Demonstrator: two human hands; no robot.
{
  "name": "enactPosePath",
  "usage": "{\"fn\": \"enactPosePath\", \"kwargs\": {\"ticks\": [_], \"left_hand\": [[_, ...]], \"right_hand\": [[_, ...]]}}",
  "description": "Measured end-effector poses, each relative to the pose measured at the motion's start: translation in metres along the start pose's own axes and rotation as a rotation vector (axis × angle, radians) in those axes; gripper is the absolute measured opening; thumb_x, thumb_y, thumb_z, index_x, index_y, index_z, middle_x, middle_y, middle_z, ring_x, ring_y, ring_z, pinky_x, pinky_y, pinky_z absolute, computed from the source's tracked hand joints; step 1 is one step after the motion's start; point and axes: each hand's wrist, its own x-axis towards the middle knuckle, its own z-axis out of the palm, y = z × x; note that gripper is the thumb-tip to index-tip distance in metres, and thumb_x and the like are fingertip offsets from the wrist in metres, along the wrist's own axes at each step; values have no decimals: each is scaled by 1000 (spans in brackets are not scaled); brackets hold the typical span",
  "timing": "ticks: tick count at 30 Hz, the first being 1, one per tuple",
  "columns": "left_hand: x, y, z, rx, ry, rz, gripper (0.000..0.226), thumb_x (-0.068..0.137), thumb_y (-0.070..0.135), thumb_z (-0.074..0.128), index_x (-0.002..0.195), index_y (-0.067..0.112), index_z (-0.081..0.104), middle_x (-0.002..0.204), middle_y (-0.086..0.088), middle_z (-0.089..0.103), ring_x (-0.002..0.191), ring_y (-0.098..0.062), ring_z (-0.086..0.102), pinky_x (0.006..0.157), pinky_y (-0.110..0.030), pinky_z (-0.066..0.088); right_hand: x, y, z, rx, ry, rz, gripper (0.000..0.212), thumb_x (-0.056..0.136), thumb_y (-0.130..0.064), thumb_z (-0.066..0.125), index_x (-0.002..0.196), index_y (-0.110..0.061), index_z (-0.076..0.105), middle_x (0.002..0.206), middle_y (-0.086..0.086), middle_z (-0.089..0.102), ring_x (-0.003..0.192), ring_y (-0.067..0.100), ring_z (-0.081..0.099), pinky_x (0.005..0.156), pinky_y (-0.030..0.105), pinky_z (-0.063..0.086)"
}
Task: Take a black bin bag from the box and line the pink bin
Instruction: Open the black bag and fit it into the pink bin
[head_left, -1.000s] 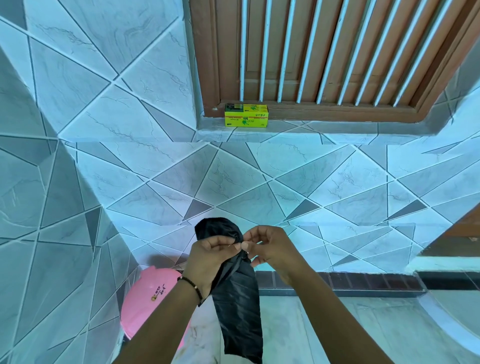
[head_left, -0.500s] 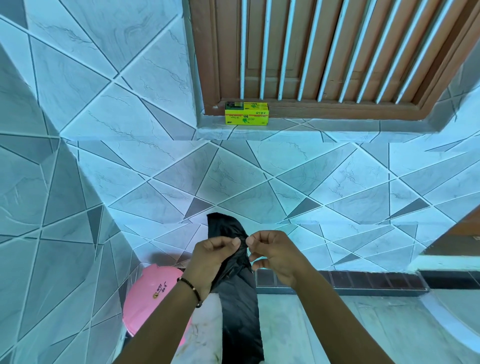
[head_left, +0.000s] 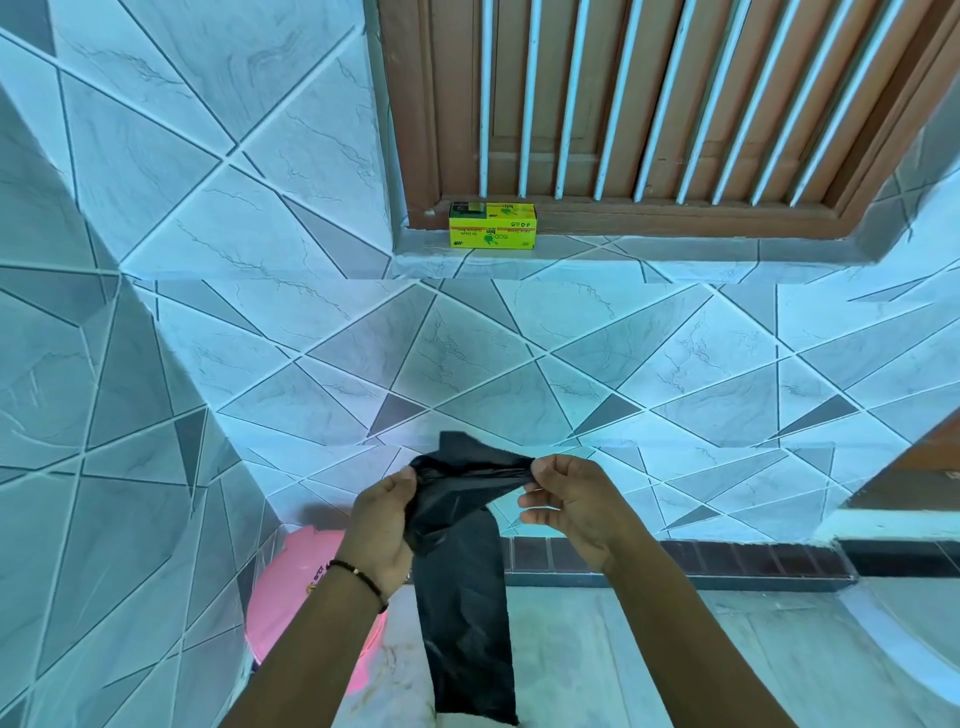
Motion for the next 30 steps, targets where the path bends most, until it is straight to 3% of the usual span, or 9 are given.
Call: {"fn": "enactPosePath", "kwargs": {"ticks": [5,9,13,15,18,21,25,28,30], "left_hand": [[1,3,2,-159,51,-49,32,97,11,34,79,5,59,56,-2,70,52,-11,65,50,-23,57],[4,9,-5,-75,112,-8,26,96,10,39,85,1,61,77,-10,67,71,-19,62,53,-24,57],[11,6,-1,143,115,34,24,93,13,44,102,-2,60,101,-20,64,79,-25,63,62,-30,56],[7,7,2,234,38,30,34,92,32,49,97,1,60,101,-19,67,82,-28,67,72,-38,57],[-3,15,4,478,-173,4,71,67,69,60,97,5,66,93,-9,72,86,-23,70,83,-41,56],[-2,18,3,983,-142,227,51,64,61,66,65,9,62,61,-1,60,61,-16,57,62,-29,45],[24,28,-17,1351,202,416,39,87,33,54,56,10,52,70,-18,63,79,-35,60,62,-32,36],[40,34,-44,1290,301,311,41,90,28,50,65,-4,59,78,-31,67,78,-41,64,71,-38,48],[43,38,-56,1178,331,252,42,91,26,49,65,-6,60,69,-29,65,64,-38,63,71,-40,51]], "right_hand": [[5,1,1,418,102,32,29,99,-7,32,81,1,53,66,17,66,58,27,67,55,36,59],[10,3,-4,644,222,34,33,100,-12,32,80,-1,55,56,10,66,49,19,66,46,32,57],[8,6,7,593,164,32,28,96,-6,36,86,1,61,79,17,69,74,28,65,73,42,56],[8,3,9,475,126,21,23,93,-7,41,98,6,60,99,26,65,90,34,63,89,51,50],[10,-1,6,269,139,-17,22,93,-11,45,102,5,58,99,27,66,88,34,65,83,49,56],[8,-4,9,102,114,-72,18,96,-18,47,83,-8,56,74,12,63,68,24,62,63,32,54],[-2,-9,4,135,-100,-111,14,90,-23,57,81,-16,49,69,5,60,58,16,58,55,24,49],[-11,-14,-12,189,-418,-149,33,78,-31,71,101,-18,51,84,15,56,65,21,53,60,28,46],[-19,-20,-22,121,-540,-158,29,80,-16,67,105,-15,53,93,17,57,71,22,55,65,30,47]]}}
